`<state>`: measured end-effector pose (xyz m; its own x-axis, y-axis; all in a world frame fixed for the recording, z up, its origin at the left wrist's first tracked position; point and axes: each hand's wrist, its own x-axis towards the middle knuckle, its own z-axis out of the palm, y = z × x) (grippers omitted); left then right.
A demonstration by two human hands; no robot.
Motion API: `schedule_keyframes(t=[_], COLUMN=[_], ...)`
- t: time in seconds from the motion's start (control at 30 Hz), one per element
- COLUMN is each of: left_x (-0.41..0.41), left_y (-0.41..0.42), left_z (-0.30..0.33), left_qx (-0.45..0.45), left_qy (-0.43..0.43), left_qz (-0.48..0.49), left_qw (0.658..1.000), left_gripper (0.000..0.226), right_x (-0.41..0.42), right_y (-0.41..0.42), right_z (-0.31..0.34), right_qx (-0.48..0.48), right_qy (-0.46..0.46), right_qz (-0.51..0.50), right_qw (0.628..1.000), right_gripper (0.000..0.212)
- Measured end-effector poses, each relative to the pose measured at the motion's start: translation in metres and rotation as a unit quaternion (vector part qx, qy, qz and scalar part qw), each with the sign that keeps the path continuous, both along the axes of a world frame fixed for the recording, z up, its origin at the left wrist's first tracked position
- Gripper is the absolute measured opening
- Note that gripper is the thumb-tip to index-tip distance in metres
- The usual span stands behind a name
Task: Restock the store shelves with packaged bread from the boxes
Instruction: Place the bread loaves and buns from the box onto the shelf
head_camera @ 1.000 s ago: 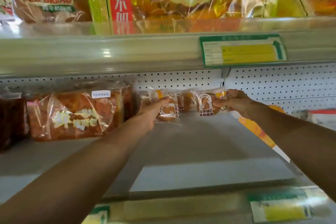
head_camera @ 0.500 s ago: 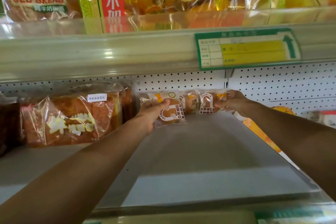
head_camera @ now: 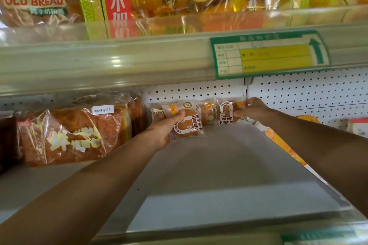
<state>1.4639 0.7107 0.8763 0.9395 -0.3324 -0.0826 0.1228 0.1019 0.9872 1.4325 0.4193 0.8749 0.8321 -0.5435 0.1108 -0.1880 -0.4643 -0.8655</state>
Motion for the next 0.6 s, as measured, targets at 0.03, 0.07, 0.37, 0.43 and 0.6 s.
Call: schedule_keyframes(t=[0.03, 0.07, 0.37, 0.43, 0.6], left_x=[-0.002, -0.003, -0.007, -0.013, -0.016], left_y=[0.0, 0.001, 0.012, 0.015, 0.018], left_z=[0.001, 0.001, 0.012, 0.017, 0.022], left_qx=[-0.001, -0.003, -0.027, -0.009, -0.039], left_qy=[0.0, 0.001, -0.026, -0.043, -0.045], left_qz=[-0.007, -0.014, -0.047, -0.059, -0.01], left_qw=[1.0, 1.0, 0.998, 0.997, 0.998], left_gripper=[0.043, 0.041, 0.041, 0.043, 0.047], right_x=[-0.002, -0.006, -0.029, -0.035, -0.046], right_y=[0.002, 0.004, 0.053, 0.081, 0.129], right_z=[0.001, 0.003, 0.021, 0.031, 0.047], right_qx=[-0.002, -0.007, -0.231, -0.159, 0.025], right_qy=[0.002, 0.013, -0.125, -0.149, -0.001], right_qz=[-0.007, -0.018, 0.029, 0.126, 0.334], right_qw=[1.0, 1.0, 0.964, 0.968, 0.942], right_gripper=[0.056, 0.065, 0.044, 0.042, 0.066])
